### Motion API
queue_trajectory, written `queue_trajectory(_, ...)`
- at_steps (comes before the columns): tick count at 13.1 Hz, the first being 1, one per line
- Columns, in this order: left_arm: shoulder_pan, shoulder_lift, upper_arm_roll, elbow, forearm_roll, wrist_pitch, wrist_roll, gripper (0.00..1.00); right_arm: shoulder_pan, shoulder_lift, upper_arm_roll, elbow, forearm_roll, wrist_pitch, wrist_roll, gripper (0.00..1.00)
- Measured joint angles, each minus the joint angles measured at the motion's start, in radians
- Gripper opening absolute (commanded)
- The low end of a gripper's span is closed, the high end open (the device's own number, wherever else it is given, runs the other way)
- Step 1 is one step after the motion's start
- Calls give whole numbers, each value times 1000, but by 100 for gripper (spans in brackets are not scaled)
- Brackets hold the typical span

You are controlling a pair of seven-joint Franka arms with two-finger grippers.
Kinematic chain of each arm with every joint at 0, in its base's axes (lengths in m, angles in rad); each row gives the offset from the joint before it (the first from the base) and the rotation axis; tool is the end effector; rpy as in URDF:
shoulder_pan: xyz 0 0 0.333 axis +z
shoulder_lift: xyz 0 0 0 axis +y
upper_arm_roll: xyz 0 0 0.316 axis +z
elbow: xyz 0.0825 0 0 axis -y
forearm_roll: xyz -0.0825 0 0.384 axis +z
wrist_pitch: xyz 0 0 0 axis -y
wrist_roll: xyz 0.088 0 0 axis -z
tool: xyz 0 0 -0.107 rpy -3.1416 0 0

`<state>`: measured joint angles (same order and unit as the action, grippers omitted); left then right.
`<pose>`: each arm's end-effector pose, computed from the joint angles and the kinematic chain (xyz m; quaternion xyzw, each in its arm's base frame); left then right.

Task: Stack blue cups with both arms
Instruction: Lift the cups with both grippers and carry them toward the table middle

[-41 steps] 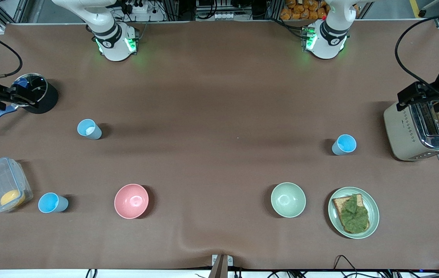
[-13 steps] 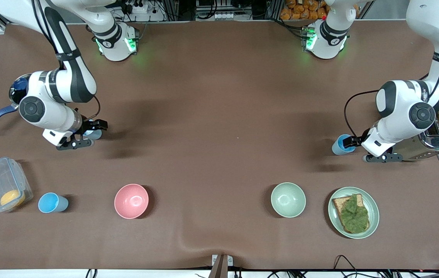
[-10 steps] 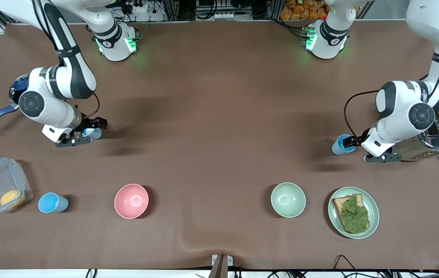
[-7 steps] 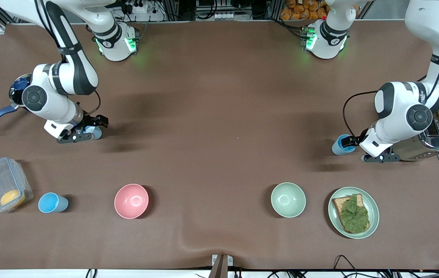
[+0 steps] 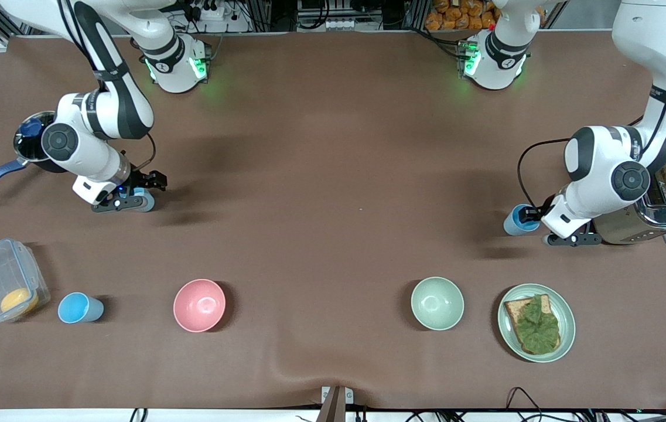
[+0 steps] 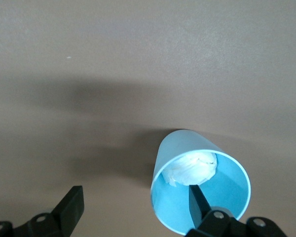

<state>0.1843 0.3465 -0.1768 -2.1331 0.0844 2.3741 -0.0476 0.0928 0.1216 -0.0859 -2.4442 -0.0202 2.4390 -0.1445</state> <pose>0.5628 0.0052 0.2373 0.9988 -0.0006 -0.0492 0.0014 0.4723 0.0026 0.2424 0.9944 0.0835 -0.0638 0.0069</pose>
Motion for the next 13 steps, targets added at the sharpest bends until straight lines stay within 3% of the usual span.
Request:
queue_trajectory(3, 0, -1, -14, 8, 0, 6, -2, 0, -20, 1, -1, -5, 0, 0, -33, 0)
queue_trajectory(8, 0, -29, -65, 29, 0, 10, -8, 0, -28, 11, -3, 1, -3, 3, -40, 0)
queue_trajectory(13, 1, -156, -93, 79, -1, -93, -60, 0, -16, 17, 2, 52, 1, -48, -15, 0)
